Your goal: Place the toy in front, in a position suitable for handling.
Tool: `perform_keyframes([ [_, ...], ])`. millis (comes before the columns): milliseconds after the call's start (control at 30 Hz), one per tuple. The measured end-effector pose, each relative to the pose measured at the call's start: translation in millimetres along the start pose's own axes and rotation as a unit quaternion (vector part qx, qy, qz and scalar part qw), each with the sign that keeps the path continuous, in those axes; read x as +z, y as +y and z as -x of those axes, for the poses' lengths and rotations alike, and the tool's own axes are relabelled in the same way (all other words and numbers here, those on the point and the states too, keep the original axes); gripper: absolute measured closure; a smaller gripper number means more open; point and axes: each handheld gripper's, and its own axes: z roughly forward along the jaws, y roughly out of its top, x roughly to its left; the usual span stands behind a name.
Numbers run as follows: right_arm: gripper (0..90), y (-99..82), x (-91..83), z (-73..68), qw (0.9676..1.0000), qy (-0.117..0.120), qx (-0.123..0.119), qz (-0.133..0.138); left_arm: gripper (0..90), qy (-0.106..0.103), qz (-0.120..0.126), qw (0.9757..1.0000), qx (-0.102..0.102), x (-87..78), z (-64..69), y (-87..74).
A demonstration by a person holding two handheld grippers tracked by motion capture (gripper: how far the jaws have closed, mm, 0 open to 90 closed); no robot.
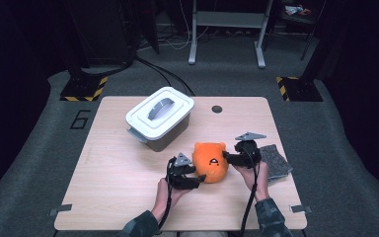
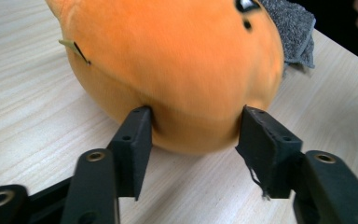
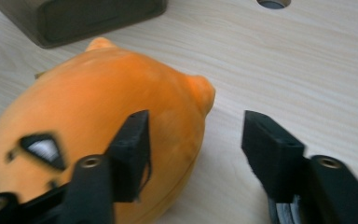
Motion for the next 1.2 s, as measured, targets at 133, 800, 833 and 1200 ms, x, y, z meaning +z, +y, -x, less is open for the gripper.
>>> perform_keyframes([
  [133,27.3,-5.0,-13.0,-5.7,0.9997,0.003,0.023,0.003,33.5,0.012,0.000,0.9999,0.009,-7.2,0.8,0.0],
  [800,8.8,-3.9,-4.9,-55.0,0.9984,0.019,0.053,-0.009,15.0,0.145,-0.058,0.9878,0.005,-62.3,-65.3,-55.5],
  [833,8.7,-2.9,-2.8,-56.4,0.9983,0.018,0.054,-0.013,14.7,0.153,-0.059,0.9865,0.002,-64.4,-68.0,-57.8],
  [1200,29.9,-8.9,15.6,-55.0,0.9975,0.009,0.053,-0.045,12.9,0.200,-0.068,0.9769,-0.035,-91.9,-109.0,-79.2],
])
